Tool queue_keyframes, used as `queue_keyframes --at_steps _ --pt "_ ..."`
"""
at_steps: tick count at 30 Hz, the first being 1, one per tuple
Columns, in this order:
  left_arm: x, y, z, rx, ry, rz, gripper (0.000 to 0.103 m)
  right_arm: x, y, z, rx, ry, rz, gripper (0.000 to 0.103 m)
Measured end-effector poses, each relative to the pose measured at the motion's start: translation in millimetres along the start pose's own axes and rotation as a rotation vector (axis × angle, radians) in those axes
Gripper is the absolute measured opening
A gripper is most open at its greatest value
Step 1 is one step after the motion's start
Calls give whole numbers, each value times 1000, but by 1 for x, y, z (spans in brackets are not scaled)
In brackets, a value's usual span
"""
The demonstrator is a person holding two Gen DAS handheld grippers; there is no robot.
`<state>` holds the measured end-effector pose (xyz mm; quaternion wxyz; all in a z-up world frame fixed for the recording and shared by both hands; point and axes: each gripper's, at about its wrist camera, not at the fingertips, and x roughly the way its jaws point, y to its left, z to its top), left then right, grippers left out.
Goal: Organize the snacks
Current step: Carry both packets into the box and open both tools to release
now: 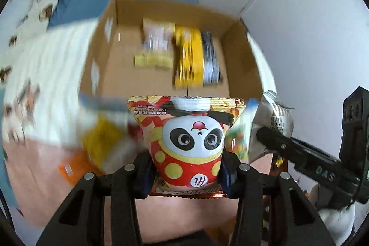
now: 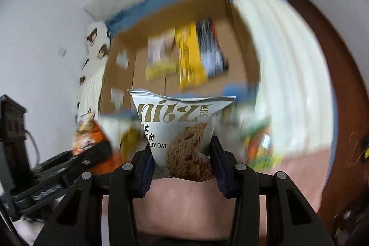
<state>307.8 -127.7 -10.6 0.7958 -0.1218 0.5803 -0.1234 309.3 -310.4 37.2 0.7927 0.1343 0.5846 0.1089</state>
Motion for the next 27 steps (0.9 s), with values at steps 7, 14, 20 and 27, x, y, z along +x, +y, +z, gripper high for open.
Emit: queue_keyframes --at_steps 7,14,20,27 --pt "20 42 96 1 -3 122 43 36 -5 113 -16 -9 -130 47" --pt "97 71 157 -25 75 229 43 104 -21 185 -4 60 -227 47" --pt "129 92 177 -38 135 256 43 144 -28 216 -6 78 -279 49" --pt "143 106 183 -64 142 232 93 175 -21 222 -43 141 -285 96"
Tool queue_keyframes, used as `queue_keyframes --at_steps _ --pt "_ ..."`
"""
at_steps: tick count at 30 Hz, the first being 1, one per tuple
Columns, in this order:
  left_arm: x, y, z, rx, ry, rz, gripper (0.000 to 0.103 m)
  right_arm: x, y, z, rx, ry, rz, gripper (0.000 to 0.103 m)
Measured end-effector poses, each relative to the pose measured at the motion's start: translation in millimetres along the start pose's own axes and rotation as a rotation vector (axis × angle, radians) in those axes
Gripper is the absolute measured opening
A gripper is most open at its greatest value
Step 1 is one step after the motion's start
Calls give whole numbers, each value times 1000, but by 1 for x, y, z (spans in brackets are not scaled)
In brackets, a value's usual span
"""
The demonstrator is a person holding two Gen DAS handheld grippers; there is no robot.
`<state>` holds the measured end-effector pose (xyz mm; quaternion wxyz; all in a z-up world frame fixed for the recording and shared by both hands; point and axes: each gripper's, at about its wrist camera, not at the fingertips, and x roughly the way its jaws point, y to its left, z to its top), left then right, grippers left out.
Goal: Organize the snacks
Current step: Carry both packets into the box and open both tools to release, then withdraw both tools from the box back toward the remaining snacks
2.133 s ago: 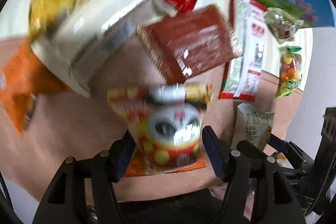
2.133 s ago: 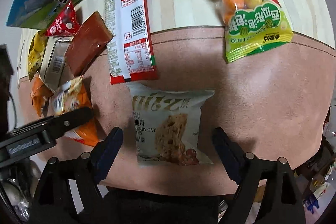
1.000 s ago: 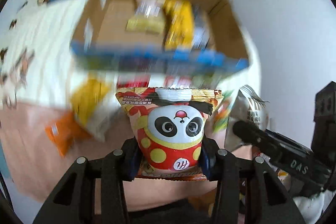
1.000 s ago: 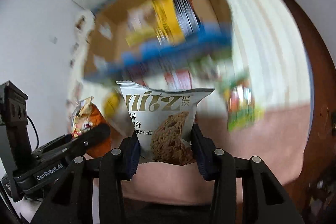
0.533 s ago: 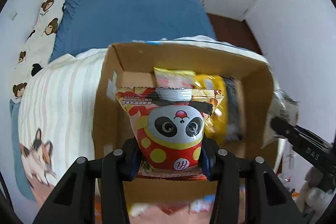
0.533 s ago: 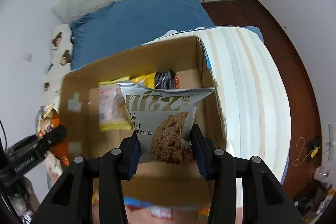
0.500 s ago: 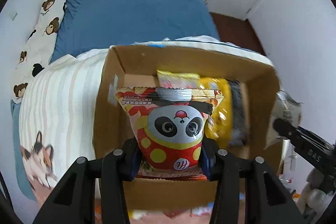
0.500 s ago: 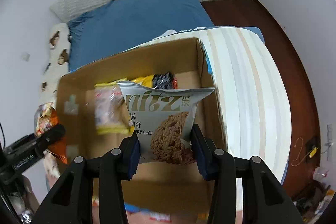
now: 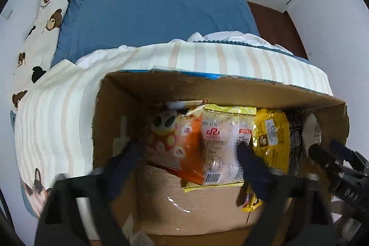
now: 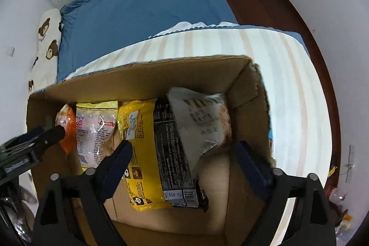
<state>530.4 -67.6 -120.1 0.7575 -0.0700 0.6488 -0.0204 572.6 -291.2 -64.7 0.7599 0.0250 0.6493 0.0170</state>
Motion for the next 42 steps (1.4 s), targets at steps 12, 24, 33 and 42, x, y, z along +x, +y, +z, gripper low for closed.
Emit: queue_keyframes --at_steps 12,24,33,42 --pt "-11 2 -12 -15 -56 -6 94 -8 4 -13 -6 -24 -9 96" --pt "-47 -4 -62 27 -149 18 94 -44 16 -61 -45 -96 -12 96" --pt "-88 -8 -114 50 -254 40 94 -84 24 -113 -83 -162 3 96" --pt "-134 -10 -161 58 -346 23 94 -135 27 -166 -108 -248 34 96"
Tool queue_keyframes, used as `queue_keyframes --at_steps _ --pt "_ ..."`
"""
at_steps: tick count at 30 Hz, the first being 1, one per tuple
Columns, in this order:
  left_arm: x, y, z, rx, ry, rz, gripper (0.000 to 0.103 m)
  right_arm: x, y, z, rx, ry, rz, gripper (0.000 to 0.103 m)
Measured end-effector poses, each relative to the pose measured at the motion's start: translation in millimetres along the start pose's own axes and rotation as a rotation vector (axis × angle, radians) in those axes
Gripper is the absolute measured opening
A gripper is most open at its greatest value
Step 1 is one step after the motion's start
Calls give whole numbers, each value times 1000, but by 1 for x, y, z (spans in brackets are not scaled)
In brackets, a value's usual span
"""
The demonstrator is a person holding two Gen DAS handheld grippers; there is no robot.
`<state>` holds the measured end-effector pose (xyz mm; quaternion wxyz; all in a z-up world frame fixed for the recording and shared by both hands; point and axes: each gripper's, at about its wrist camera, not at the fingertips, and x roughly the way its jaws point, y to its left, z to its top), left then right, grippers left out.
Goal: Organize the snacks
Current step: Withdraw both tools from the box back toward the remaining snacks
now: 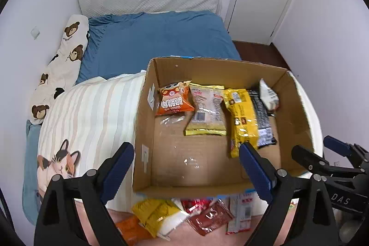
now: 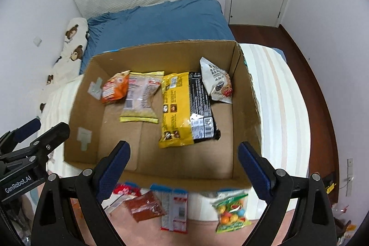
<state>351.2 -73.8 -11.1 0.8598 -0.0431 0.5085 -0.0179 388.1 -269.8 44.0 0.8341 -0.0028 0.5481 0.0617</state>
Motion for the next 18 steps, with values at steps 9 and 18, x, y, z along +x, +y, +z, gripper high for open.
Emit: queue_keyframes --at_steps 9,18 --pt "-49 5 -29 -14 -63 -25 93 -56 0 -45 24 -61 72 96" --pt "-46 18 -83 -28 7 -63 103 -41 -7 -106 85 62 178 99"
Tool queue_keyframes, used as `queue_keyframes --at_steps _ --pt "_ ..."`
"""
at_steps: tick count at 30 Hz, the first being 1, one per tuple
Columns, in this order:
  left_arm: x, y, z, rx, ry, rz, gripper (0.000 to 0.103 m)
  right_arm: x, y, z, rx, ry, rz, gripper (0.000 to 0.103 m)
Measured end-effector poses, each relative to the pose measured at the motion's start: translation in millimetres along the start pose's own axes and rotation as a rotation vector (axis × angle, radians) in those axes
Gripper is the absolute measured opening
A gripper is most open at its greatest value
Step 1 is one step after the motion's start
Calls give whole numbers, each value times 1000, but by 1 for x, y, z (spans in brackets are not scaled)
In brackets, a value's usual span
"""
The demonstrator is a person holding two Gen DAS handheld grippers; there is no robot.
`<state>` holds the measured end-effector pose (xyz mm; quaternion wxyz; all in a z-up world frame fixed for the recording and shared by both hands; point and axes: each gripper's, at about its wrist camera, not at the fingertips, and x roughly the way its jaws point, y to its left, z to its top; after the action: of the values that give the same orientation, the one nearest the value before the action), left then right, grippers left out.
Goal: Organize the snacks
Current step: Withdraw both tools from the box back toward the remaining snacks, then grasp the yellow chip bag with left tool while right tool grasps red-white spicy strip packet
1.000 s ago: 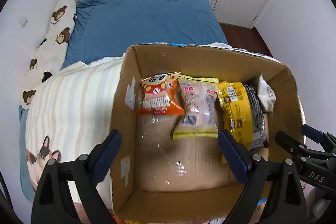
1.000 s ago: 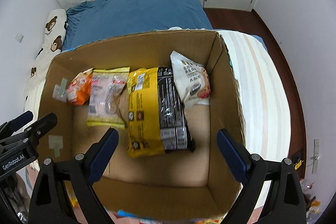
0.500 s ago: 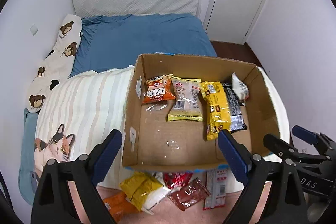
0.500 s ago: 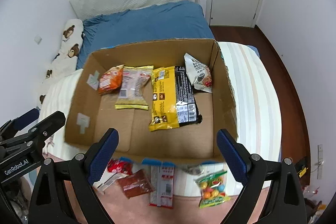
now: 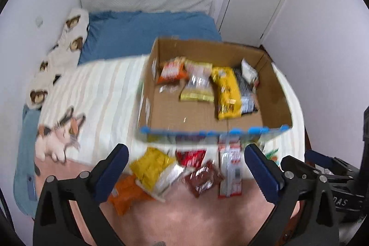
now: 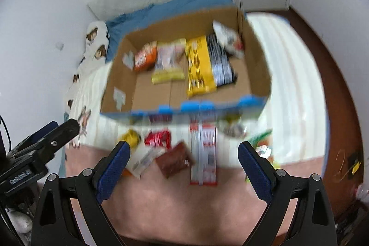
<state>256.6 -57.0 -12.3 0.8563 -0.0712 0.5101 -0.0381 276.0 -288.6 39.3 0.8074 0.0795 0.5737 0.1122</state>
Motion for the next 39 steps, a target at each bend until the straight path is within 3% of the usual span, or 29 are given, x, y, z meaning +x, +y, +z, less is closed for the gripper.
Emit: queue_keyframes --at_steps 11,15,20,24,25,26,28,33,39 --pt "84 67 -63 -78 216 143 103 115 -33 -48 118 183 -1 98" --pt "113 76 -56 -22 259 146 103 144 -32 -55 108 219 -15 73" --pt "153 63 -36 141 304 149 103 177 -33 -58 100 243 -58 72" --pt "186 41 -29 293 365 83 103 198 -30 -60 94 249 -100 72" --pt "192 38 -30 303 379 59 99 200 -28 -60 82 242 -112 72" --pt "197 35 -31 308 391 50 84 202 -24 -60 65 237 -125 71" --pt "201 33 -34 269 412 -9 62 202 -21 -60 48 224 -164 53" --pt "185 30 -41 223 372 15 55 193 -29 -73 57 227 -157 47" --pt "143 31 -74 72 371 34 54 172 -46 -115 104 281 -111 47"
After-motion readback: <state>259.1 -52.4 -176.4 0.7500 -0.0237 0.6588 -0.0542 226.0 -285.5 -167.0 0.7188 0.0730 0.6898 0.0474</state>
